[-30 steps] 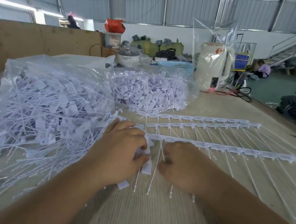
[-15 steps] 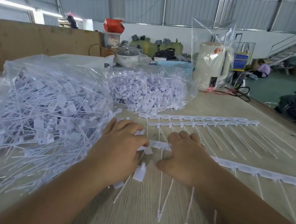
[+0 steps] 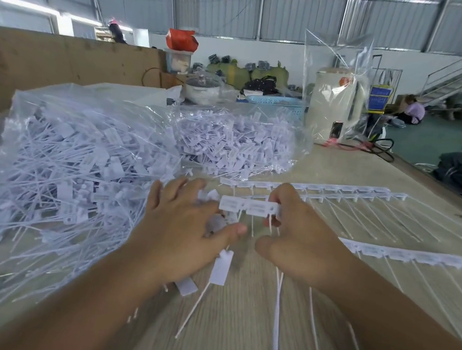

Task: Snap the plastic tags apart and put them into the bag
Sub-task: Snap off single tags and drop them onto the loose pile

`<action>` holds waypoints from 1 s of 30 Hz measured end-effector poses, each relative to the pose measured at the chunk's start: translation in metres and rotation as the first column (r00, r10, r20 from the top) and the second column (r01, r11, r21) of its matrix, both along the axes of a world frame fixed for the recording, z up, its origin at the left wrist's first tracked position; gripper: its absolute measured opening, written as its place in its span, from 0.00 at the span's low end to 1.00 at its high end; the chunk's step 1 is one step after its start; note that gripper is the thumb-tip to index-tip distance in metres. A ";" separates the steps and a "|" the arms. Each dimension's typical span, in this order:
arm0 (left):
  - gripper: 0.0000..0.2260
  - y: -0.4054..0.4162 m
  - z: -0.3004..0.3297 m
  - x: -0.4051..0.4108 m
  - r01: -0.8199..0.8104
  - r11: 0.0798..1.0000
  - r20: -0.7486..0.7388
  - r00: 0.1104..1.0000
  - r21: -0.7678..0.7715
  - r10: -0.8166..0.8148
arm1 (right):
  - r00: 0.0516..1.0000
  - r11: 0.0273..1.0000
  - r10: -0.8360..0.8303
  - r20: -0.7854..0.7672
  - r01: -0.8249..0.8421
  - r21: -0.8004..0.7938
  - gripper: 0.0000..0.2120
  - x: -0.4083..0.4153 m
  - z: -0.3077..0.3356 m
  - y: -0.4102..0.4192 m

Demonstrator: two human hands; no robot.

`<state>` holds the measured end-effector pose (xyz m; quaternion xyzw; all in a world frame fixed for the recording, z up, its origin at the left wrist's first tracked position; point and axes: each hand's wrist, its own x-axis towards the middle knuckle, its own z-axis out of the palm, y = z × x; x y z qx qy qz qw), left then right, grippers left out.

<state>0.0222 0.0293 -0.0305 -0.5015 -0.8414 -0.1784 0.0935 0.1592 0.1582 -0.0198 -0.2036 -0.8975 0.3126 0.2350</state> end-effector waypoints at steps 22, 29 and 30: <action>0.09 -0.015 0.012 -0.014 0.121 0.930 0.276 0.934 0.348 -0.225 | 0.980 0.995 0.104 -0.167 -0.100 0.028 0.11 0.015 0.016 -0.009; 0.10 -0.004 0.009 -0.003 0.006 0.990 -0.009 1.000 0.144 -0.004 | 0.966 0.975 0.218 -0.140 -0.211 0.062 0.10 0.017 0.020 -0.019; 0.07 -0.003 0.008 -0.002 0.024 0.986 -0.006 1.000 0.164 -0.023 | 0.961 0.971 0.236 -0.142 -0.228 0.069 0.10 0.017 0.020 -0.020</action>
